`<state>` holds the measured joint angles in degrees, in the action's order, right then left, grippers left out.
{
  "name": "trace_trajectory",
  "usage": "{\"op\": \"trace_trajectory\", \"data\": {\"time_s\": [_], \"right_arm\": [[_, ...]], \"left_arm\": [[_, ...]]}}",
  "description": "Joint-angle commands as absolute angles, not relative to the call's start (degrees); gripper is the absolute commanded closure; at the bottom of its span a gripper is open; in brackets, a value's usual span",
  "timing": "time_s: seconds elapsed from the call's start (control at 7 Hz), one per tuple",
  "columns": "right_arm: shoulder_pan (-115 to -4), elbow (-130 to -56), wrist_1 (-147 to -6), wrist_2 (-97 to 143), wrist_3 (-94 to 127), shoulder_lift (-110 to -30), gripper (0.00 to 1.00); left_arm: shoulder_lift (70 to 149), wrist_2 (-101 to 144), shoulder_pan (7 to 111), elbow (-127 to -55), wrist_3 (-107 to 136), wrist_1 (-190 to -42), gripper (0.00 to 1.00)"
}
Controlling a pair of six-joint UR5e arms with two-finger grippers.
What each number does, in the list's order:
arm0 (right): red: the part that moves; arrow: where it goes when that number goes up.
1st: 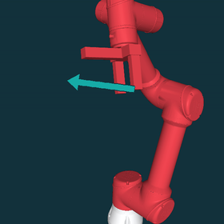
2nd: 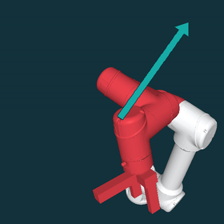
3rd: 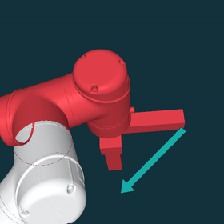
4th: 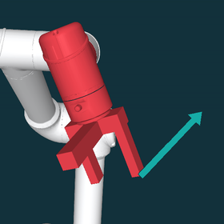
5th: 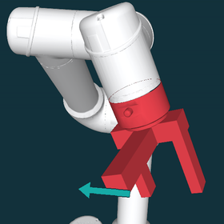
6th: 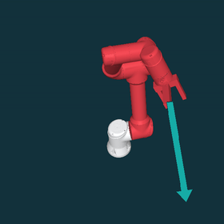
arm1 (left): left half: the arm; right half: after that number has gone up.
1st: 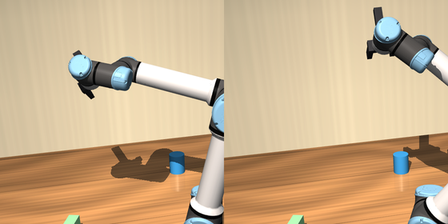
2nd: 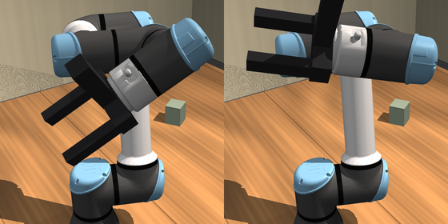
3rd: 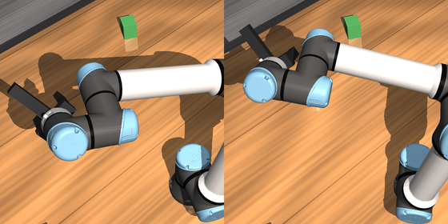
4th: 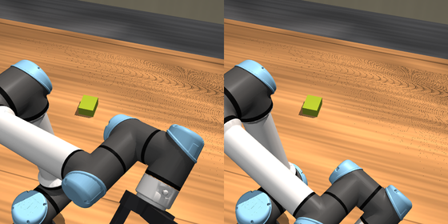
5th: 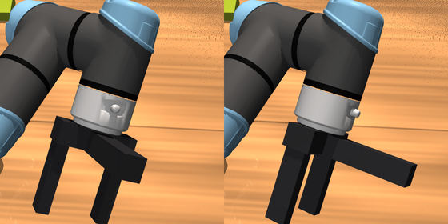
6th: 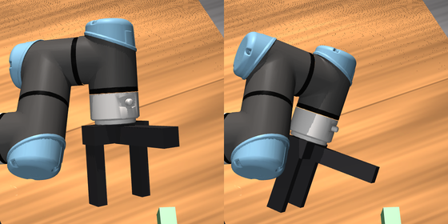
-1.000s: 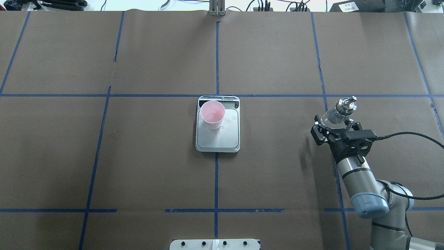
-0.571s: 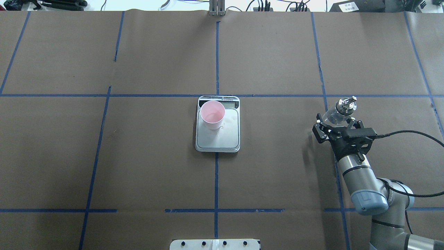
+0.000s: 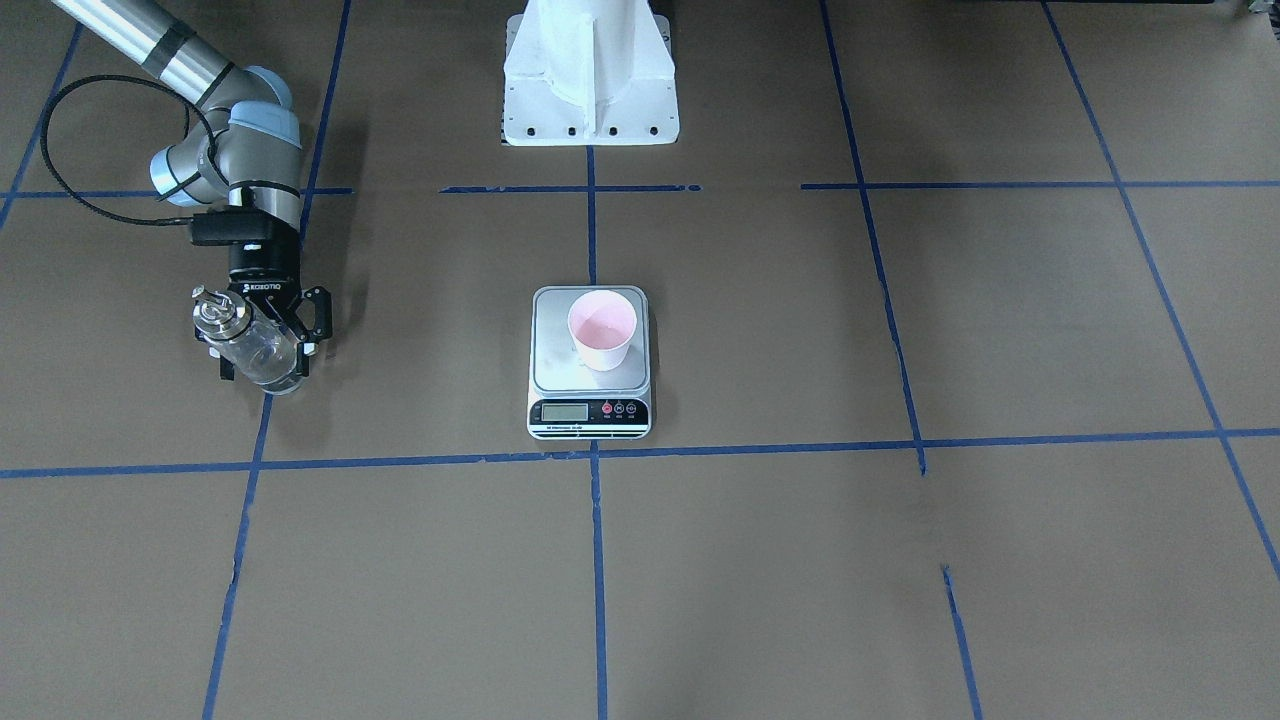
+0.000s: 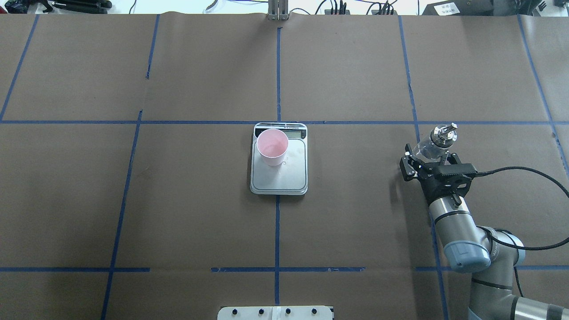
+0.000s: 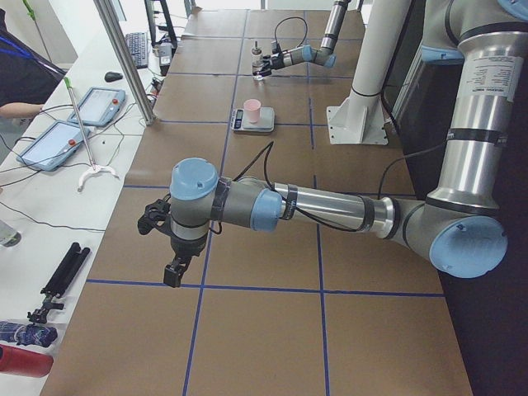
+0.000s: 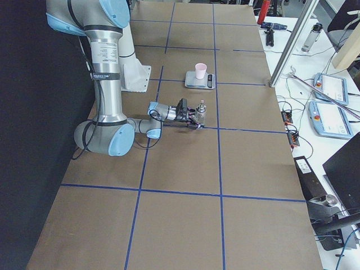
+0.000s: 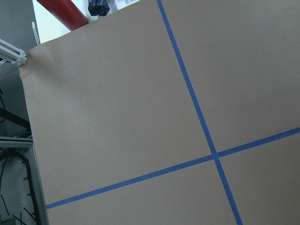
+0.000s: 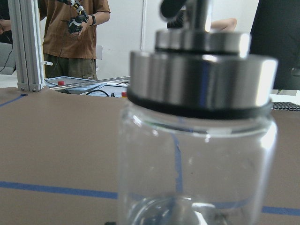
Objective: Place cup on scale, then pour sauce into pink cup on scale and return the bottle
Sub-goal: 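Lift the bottle with the right gripper toward the pink cup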
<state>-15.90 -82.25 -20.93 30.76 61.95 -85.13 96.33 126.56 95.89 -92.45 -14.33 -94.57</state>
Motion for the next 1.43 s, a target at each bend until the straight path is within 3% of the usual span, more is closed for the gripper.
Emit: {"op": "trace_trajectory", "data": {"time_s": [0.0,0.86,1.29], "right_arm": [[-15.91,-82.09,-20.83,30.76,59.79,-84.82,0.78],[-16.08,-88.68,-21.35,31.38,49.66,-82.1,1.0],[-16.0,-88.24,-21.88,30.94,40.01,-76.66,1.0]], "left_arm": [[96.33,126.56,95.89,-92.37,-14.33,-94.57,0.0],[96.24,126.56,95.89,-92.37,-14.33,-94.57,0.0],[96.24,126.56,95.89,-92.02,-14.33,-94.48,0.0]]}}
